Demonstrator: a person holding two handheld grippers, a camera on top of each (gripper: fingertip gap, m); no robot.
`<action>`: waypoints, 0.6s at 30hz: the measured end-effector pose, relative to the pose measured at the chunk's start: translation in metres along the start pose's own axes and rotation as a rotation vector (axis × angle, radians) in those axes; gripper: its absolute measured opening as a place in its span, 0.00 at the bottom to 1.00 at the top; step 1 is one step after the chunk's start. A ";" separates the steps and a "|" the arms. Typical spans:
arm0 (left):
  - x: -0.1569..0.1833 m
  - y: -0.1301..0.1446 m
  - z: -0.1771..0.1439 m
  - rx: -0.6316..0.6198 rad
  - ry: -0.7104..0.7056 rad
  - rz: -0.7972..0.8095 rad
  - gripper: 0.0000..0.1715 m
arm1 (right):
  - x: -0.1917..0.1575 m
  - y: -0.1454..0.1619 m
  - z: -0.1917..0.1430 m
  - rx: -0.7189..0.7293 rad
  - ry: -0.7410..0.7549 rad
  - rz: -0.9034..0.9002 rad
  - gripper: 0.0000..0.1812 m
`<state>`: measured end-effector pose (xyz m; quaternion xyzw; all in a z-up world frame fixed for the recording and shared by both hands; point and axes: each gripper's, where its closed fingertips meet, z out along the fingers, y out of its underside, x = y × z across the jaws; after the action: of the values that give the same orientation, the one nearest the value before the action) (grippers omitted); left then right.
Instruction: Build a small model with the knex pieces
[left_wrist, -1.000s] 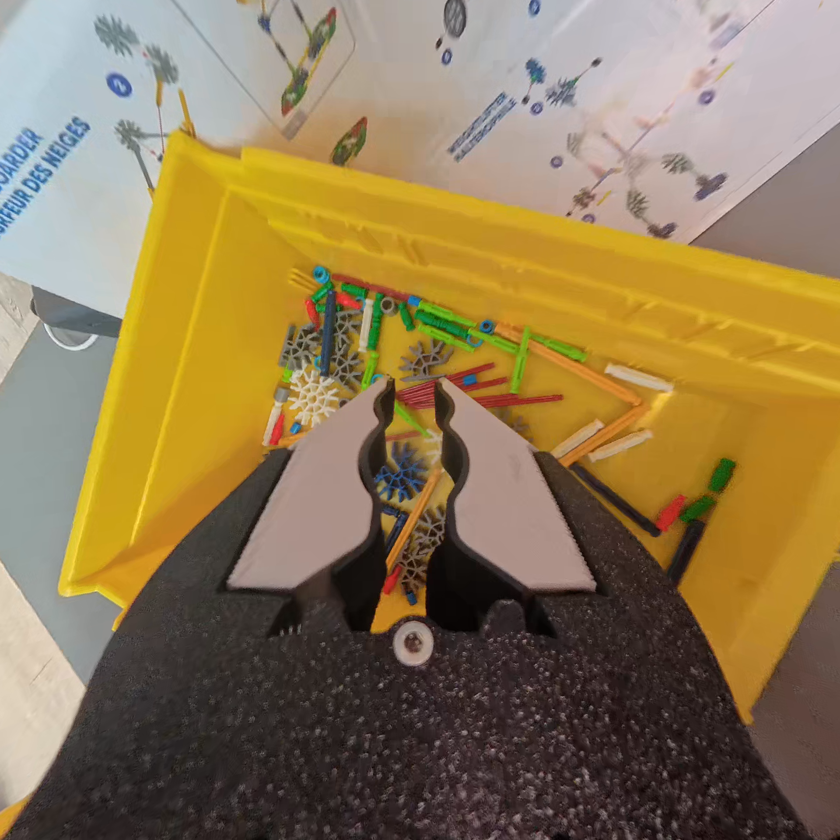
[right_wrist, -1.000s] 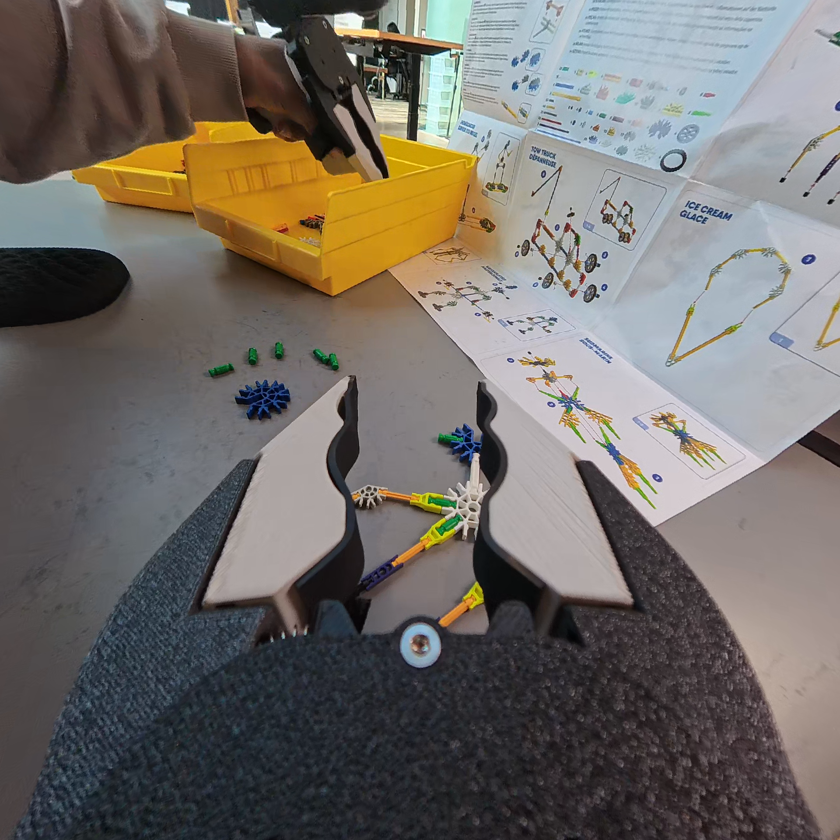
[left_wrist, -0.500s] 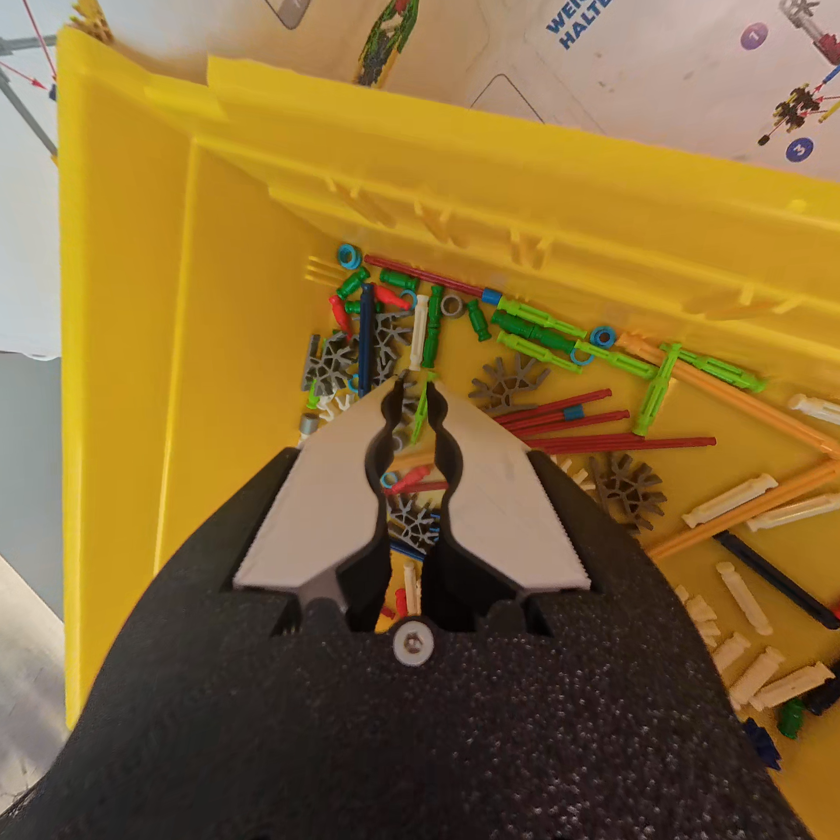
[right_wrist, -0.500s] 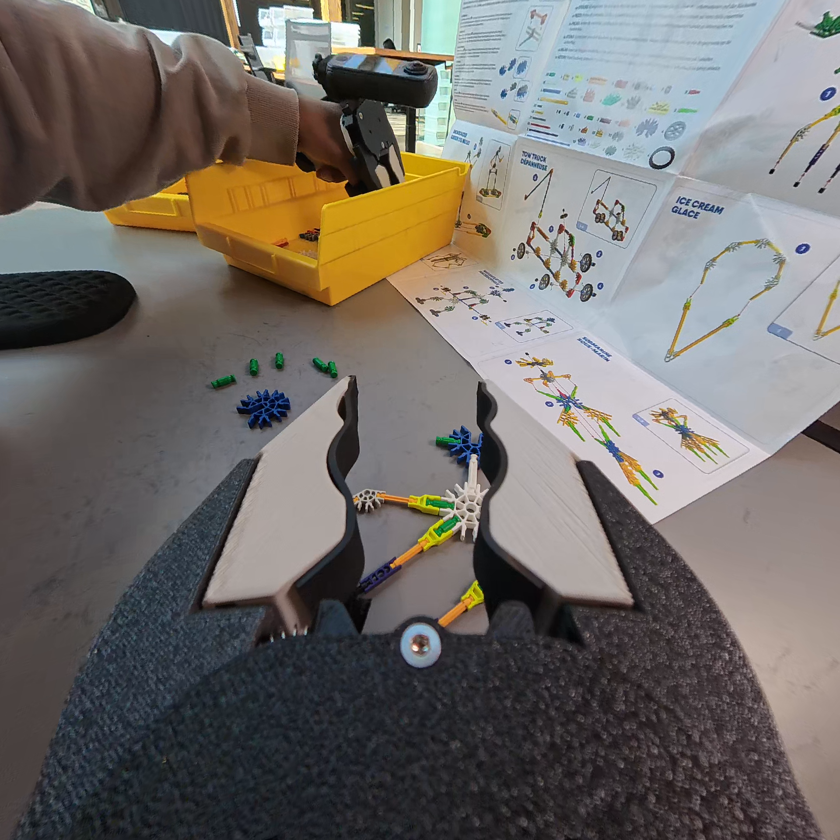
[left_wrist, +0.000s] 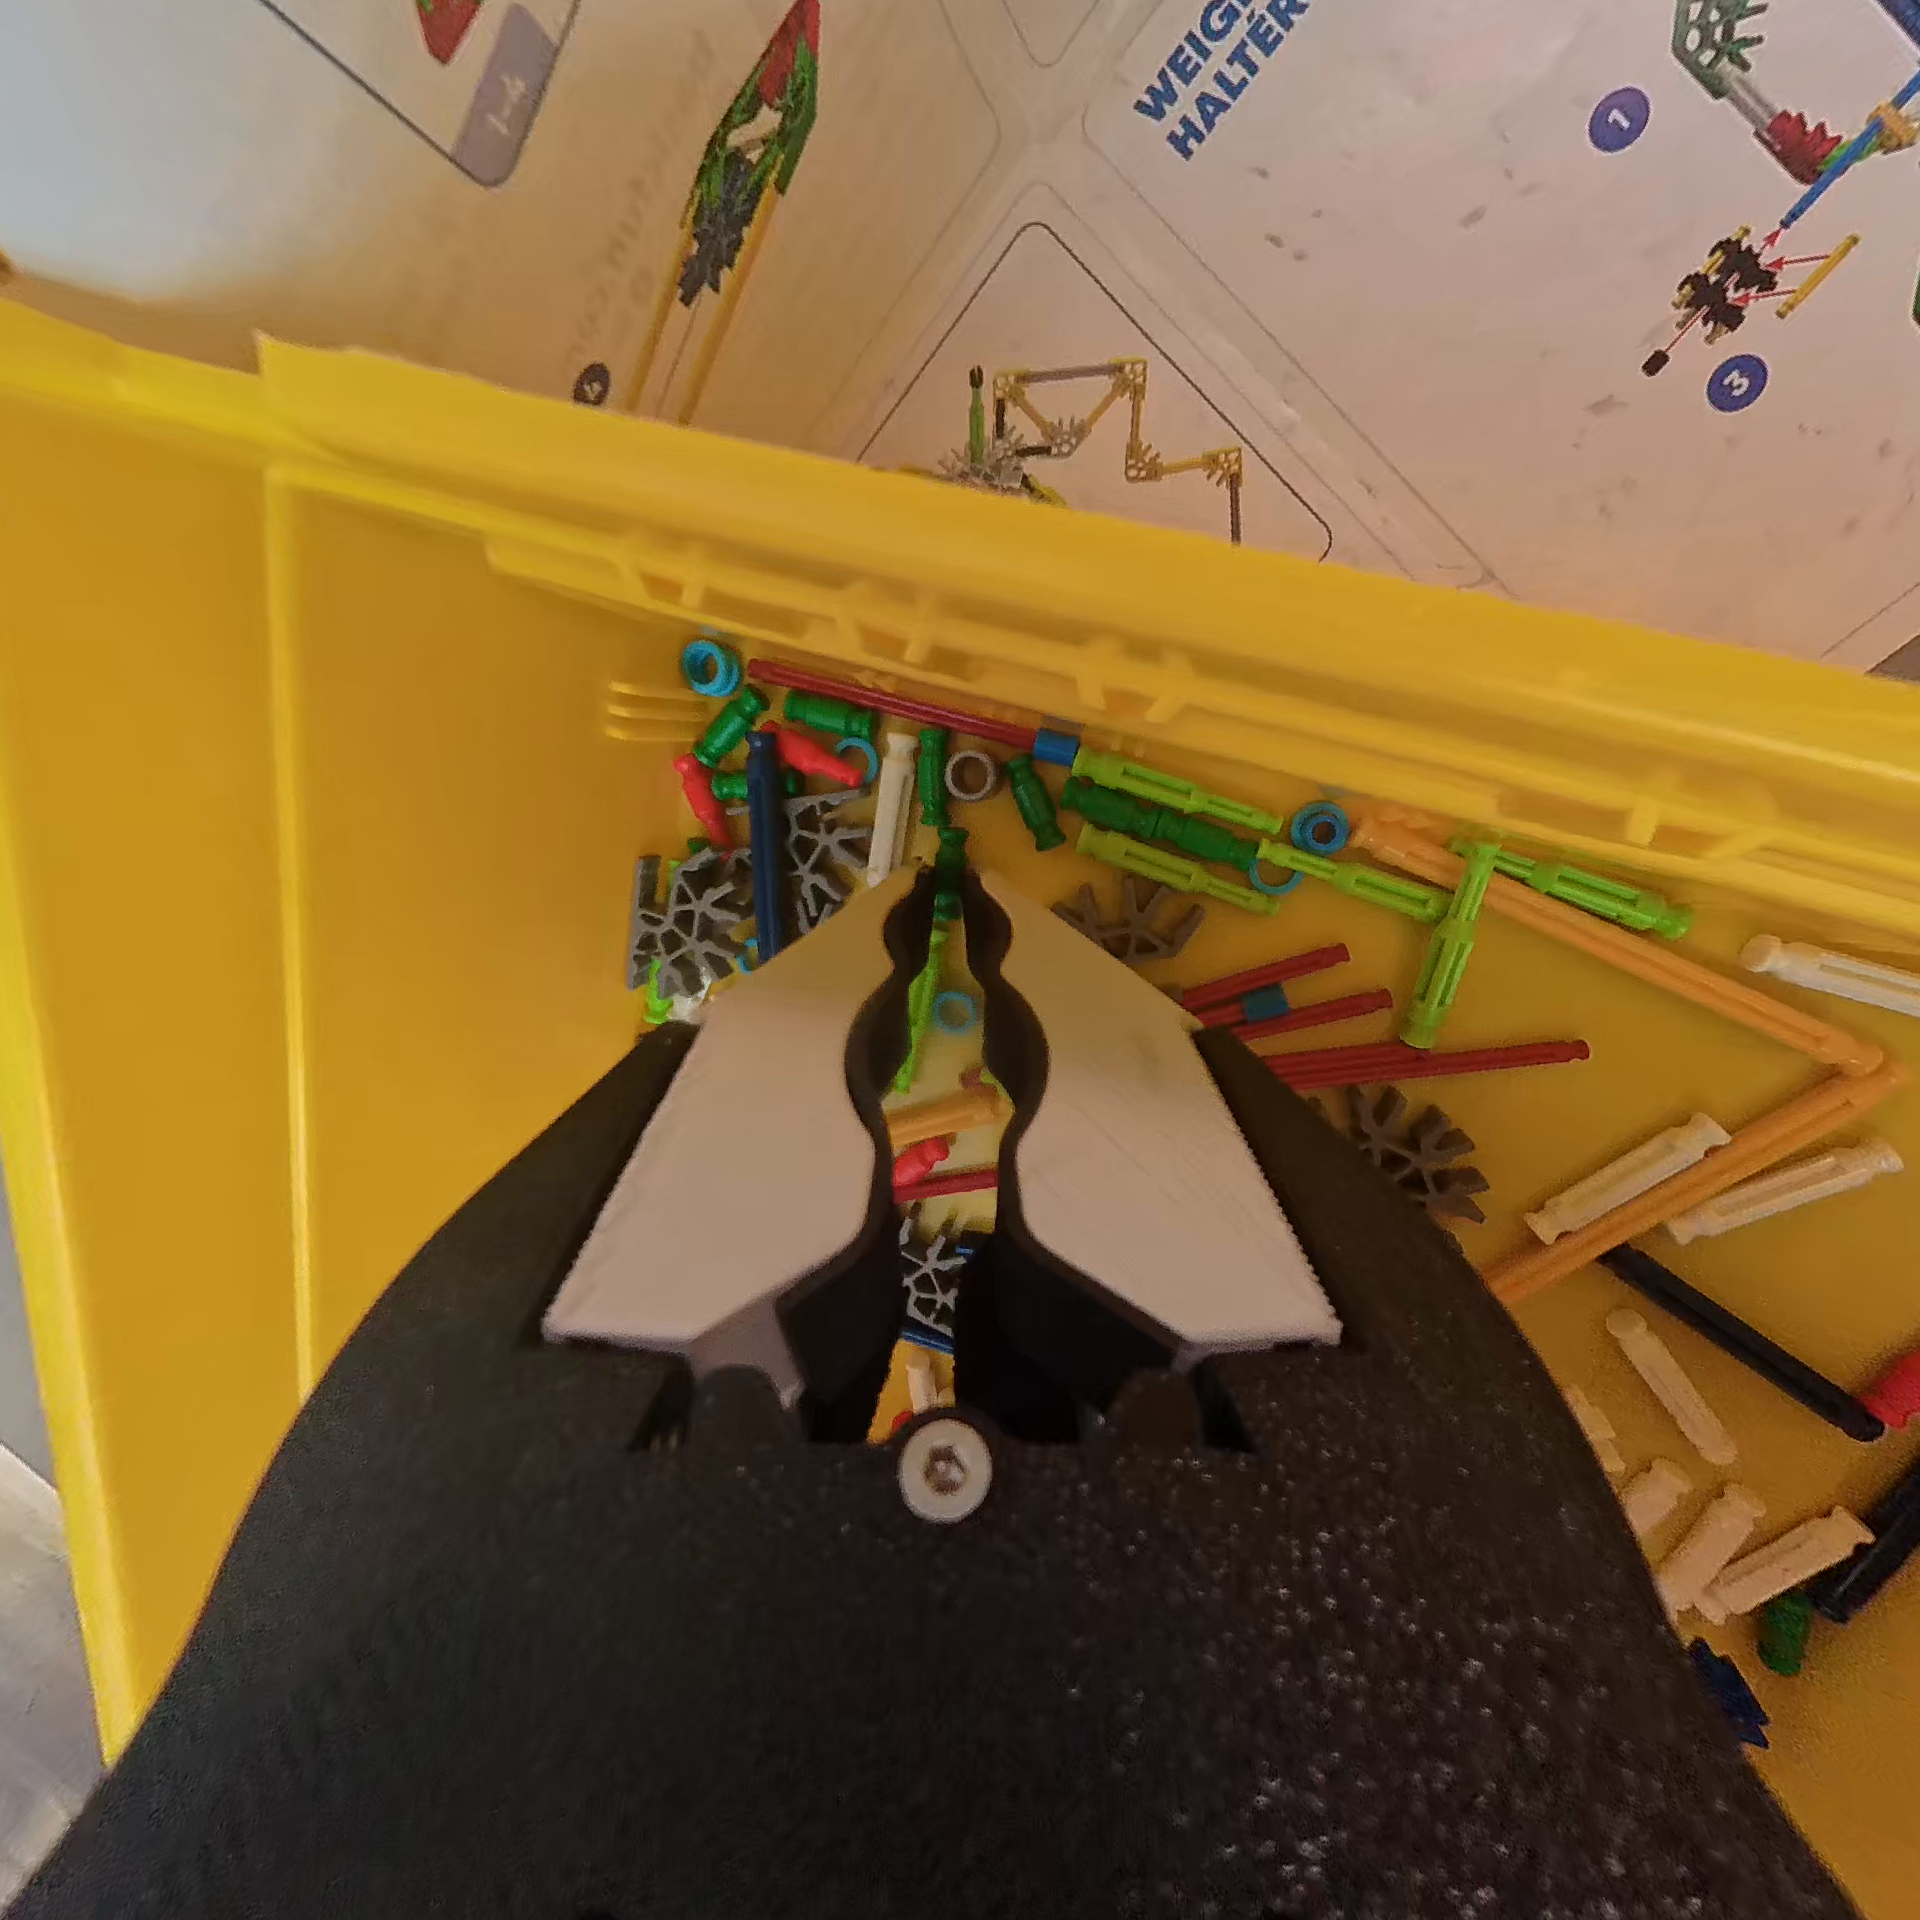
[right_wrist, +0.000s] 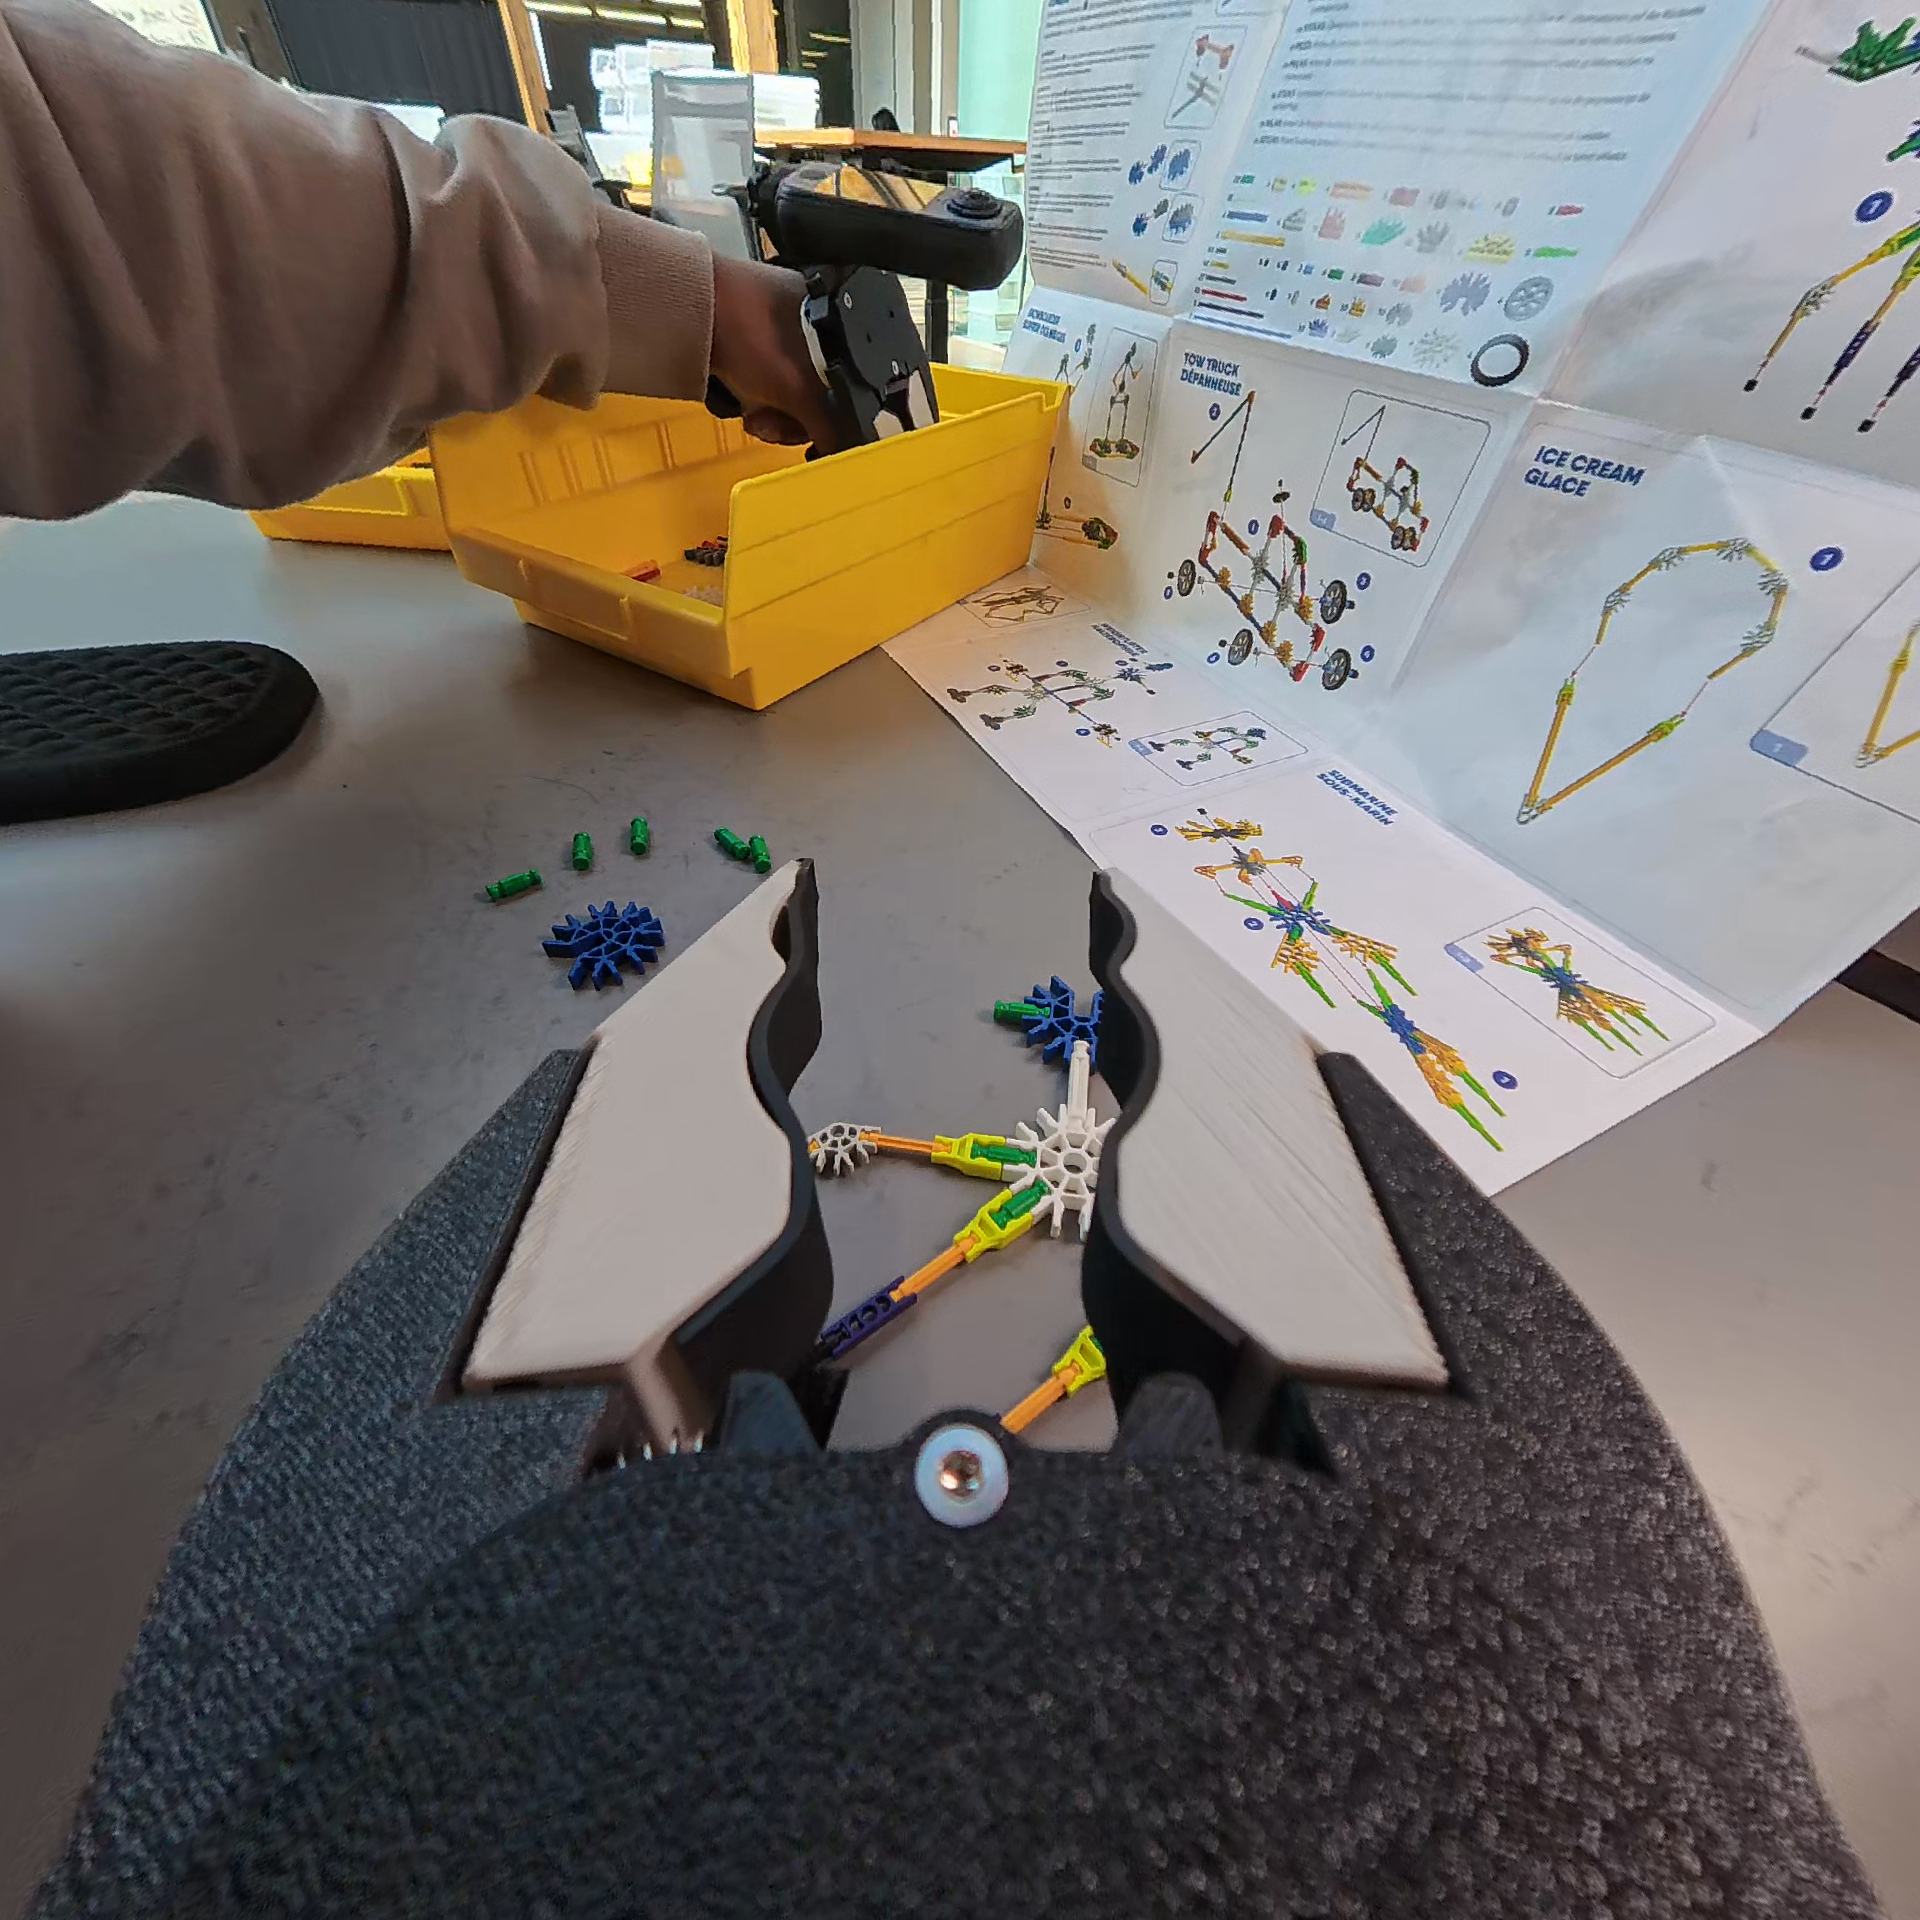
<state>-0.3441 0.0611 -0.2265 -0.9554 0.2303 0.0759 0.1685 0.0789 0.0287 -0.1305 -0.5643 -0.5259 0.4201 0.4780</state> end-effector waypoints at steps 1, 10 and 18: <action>0.001 0.000 0.000 -0.003 0.006 0.003 0.03 | 0.000 0.000 0.000 0.000 -0.001 0.000 0.28; 0.006 0.002 0.000 -0.020 0.061 -0.017 0.03 | 0.000 0.000 0.000 0.000 -0.002 0.001 0.28; 0.002 -0.013 -0.039 0.100 0.014 -0.050 0.03 | -0.001 0.000 0.000 0.002 0.003 -0.010 0.28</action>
<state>-0.3338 0.0574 -0.1870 -0.9518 0.2109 0.0532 0.2162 0.0790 0.0279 -0.1301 -0.5618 -0.5278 0.4173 0.4814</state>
